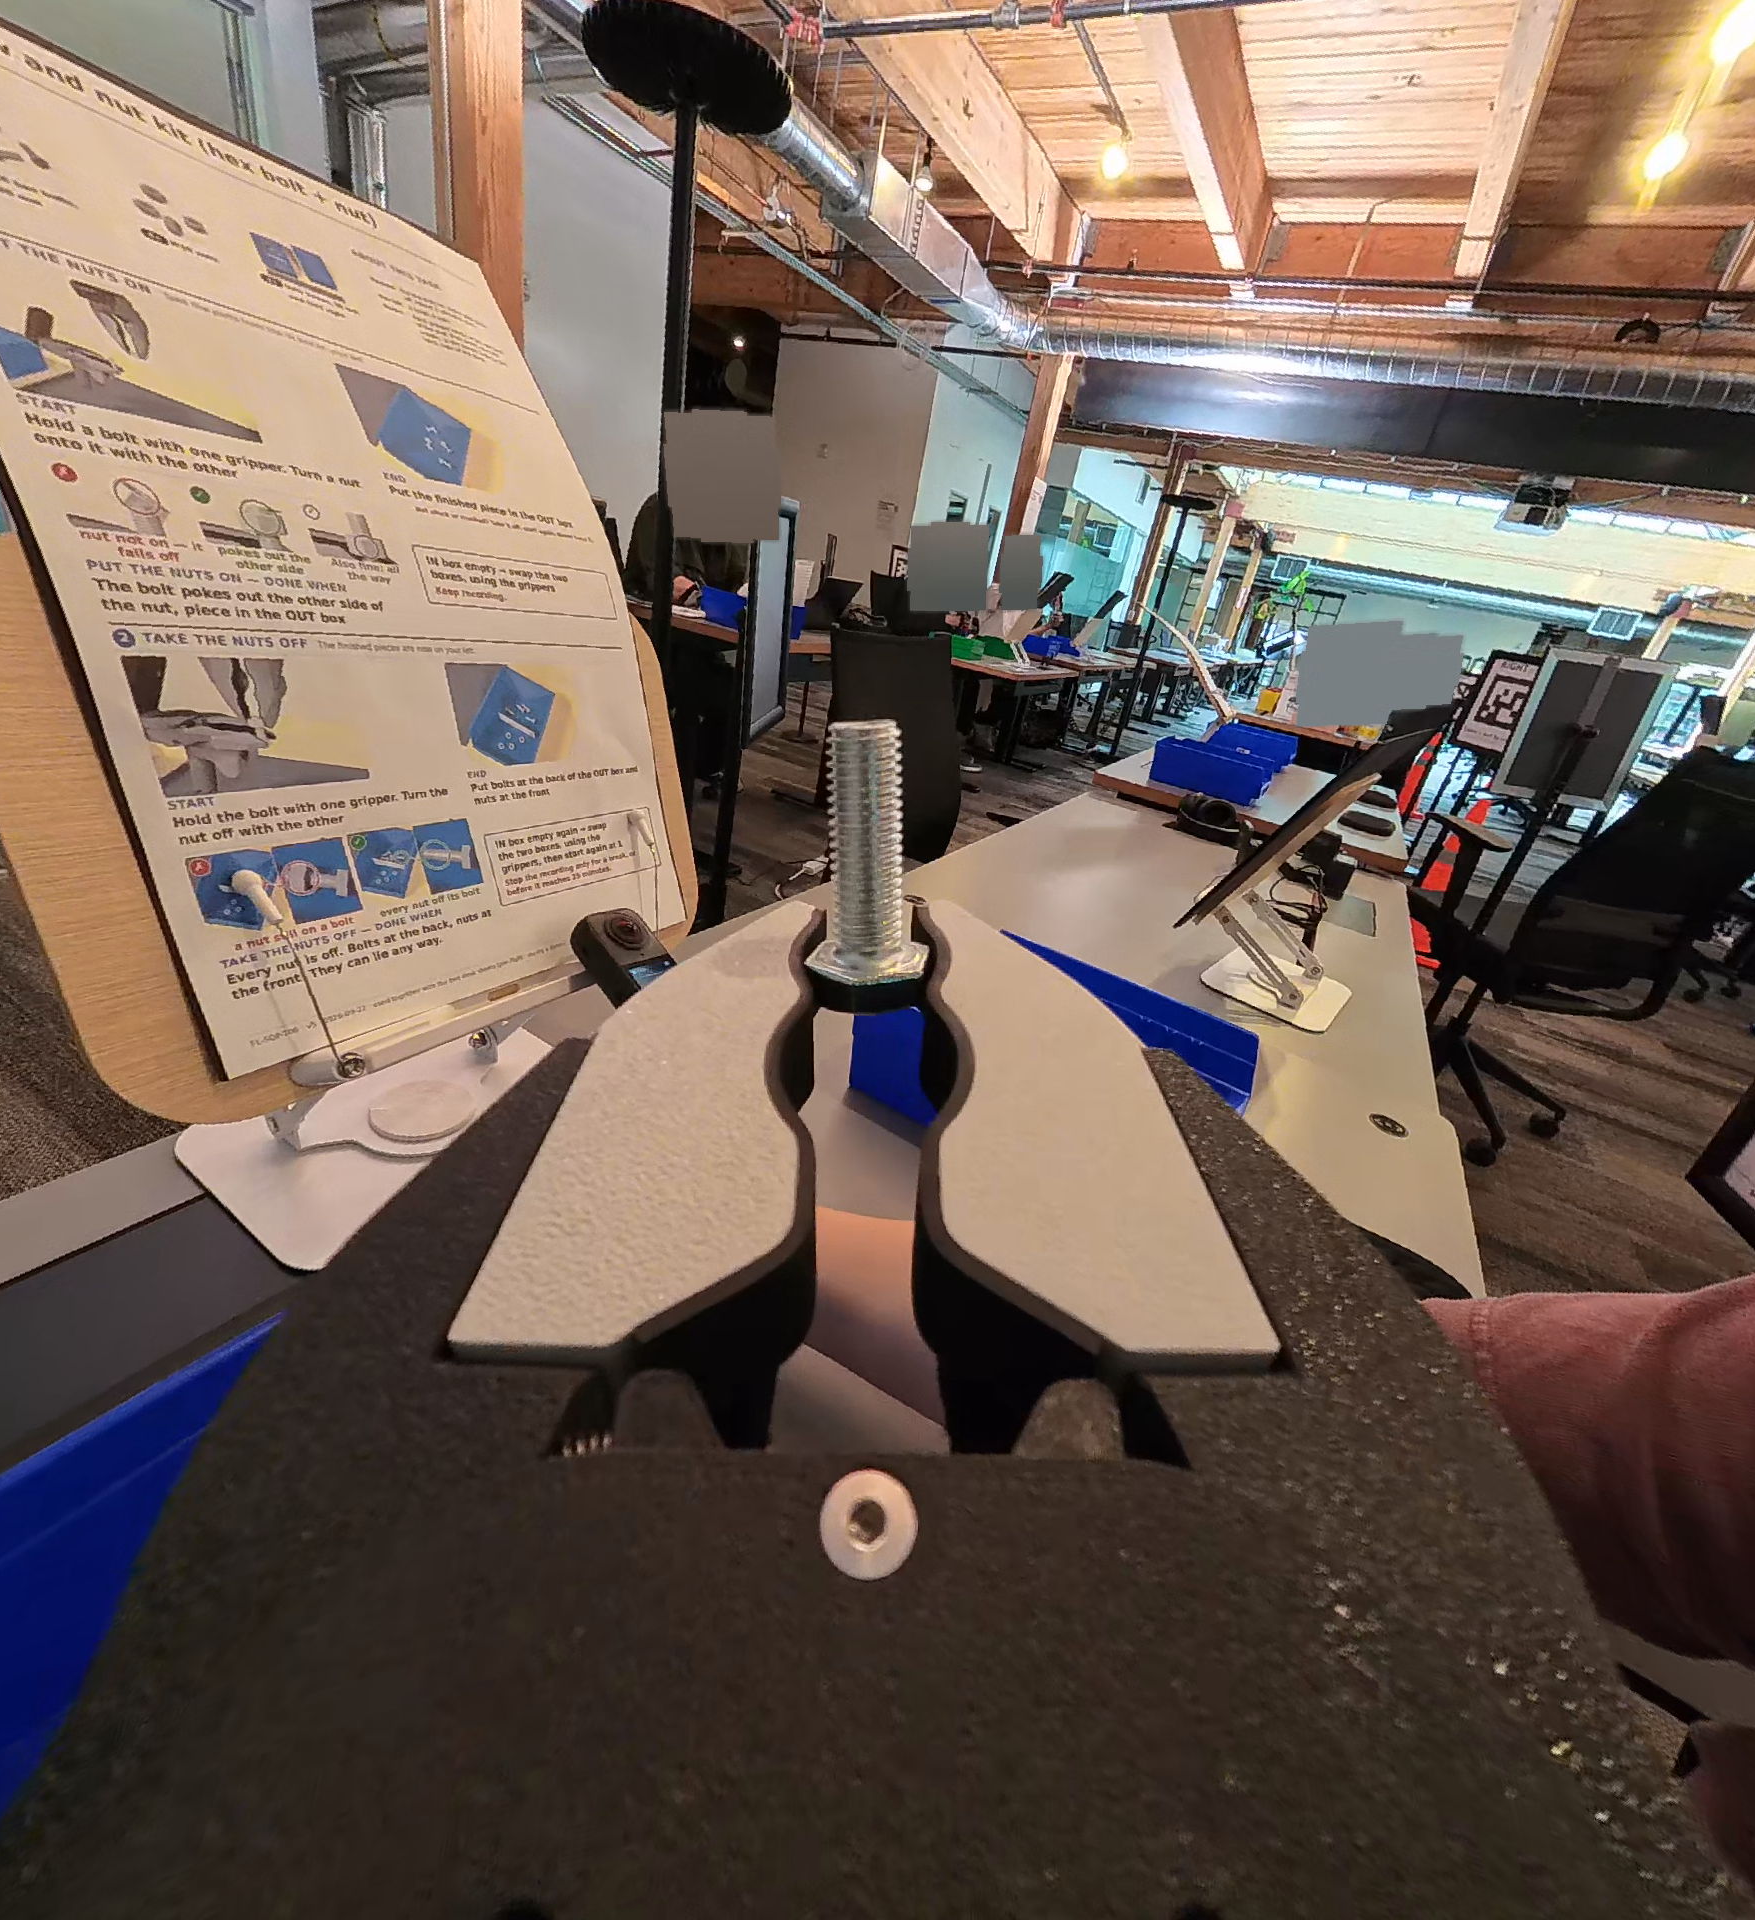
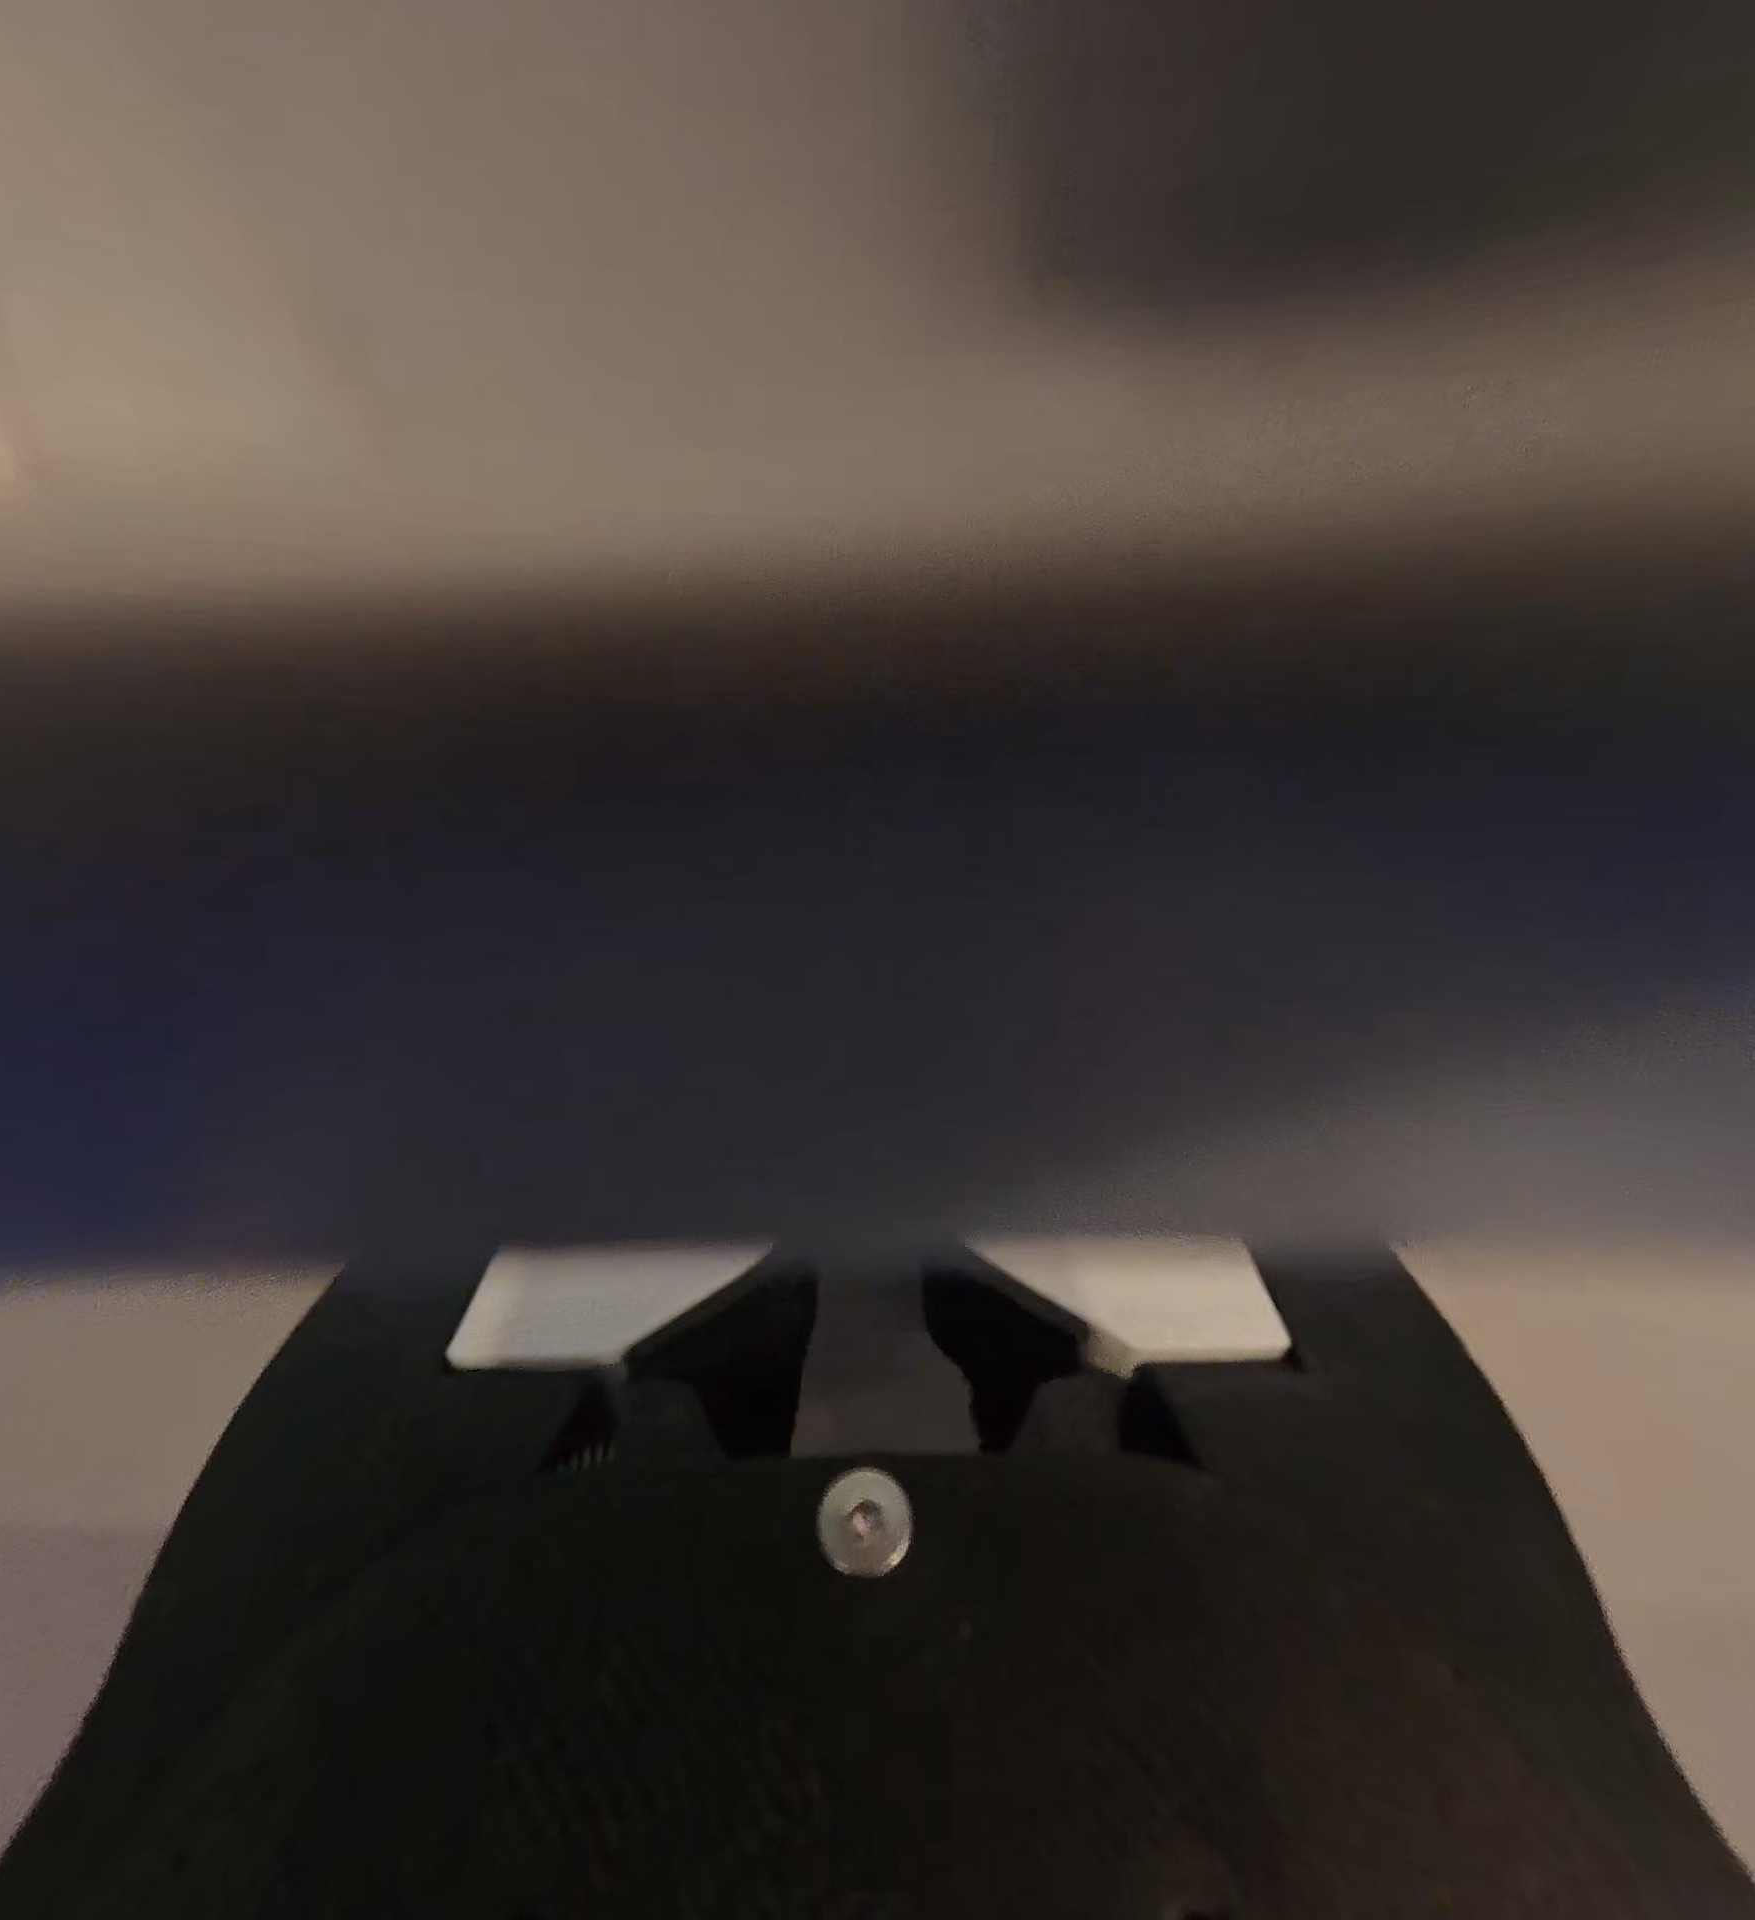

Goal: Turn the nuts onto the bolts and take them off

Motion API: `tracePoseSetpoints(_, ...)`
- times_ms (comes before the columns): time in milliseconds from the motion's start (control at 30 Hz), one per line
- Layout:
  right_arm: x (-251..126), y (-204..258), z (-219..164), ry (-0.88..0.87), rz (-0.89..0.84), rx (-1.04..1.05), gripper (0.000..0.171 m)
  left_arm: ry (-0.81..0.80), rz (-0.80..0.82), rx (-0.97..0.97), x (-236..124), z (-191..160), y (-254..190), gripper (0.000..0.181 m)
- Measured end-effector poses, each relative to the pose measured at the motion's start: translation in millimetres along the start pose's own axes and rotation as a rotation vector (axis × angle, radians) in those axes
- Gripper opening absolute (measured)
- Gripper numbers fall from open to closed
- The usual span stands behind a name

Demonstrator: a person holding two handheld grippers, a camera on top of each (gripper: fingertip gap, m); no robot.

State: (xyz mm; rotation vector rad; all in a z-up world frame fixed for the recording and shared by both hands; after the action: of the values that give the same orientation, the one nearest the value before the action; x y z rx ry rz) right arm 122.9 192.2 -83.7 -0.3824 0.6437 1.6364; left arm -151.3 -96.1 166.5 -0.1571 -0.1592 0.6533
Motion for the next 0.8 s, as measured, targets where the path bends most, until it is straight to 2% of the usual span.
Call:
tracePoseSetpoints(33, -0.5, 0.1, -0.3, -0.003, 0.003, 0.001, 0.017, 0.000, -0.002, 0.001, -0.2, 0.1, -0.5, 0.015)
tracePoseSetpoints(467, -16.6, 2.8, -1.4, -0.041, 0.006, -0.053, 0.015, 0.013, -0.012, 0.008, 2.8, -0.4, -4.3, 0.015)
tracePoseSetpoints(800, -68.8, 3.6, -0.7, -0.127, 0.102, -0.158, 0.015, 0.018, -0.010, 0.017, 2.5, 0.1, -7.4, 0.014)
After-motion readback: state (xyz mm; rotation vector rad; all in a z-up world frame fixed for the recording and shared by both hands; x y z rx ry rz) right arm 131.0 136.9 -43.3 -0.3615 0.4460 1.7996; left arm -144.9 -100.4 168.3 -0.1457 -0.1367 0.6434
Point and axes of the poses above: each gripper's, where its closed fingertips meet, x out along the fingers, z out of its top, y = z × x across the jaws, the point moved 10 cm from there along -x, back along the fingers, and after that the axes turned 8 degrees about z, right-handed, at the moved point
